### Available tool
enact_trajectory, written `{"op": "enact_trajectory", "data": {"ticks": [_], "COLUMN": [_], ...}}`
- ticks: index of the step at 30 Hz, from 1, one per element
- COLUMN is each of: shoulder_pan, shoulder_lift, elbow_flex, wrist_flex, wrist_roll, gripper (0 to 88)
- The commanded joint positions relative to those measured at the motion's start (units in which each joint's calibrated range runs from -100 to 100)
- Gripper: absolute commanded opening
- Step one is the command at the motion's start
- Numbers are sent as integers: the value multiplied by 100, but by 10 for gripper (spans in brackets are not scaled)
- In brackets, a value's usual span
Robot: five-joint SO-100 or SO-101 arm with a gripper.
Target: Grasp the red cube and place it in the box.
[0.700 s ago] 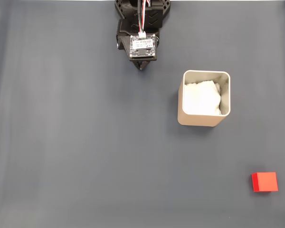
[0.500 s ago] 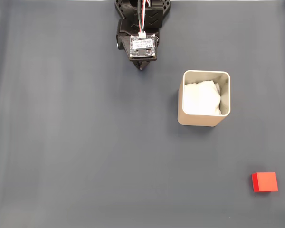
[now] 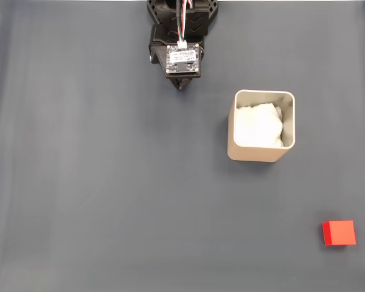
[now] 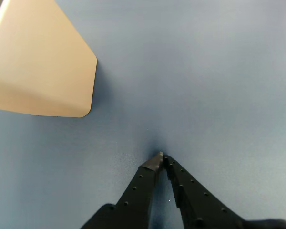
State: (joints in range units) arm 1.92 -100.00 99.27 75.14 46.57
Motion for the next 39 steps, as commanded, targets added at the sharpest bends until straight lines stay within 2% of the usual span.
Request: {"op": "enact_trajectory", "data": {"ticks": [1,12,19,34,39], "shoulder_pan": [18,-67,-39,-96,-75], "shoulder_lift": [9,9,9,0,17], "elbow_flex": [55,55,55,55,55], "wrist_flex": [106,106,73,106,-518], "wrist_roll": [20,10,-161,-10,-44], "gripper": [8,6,2,2,2]}}
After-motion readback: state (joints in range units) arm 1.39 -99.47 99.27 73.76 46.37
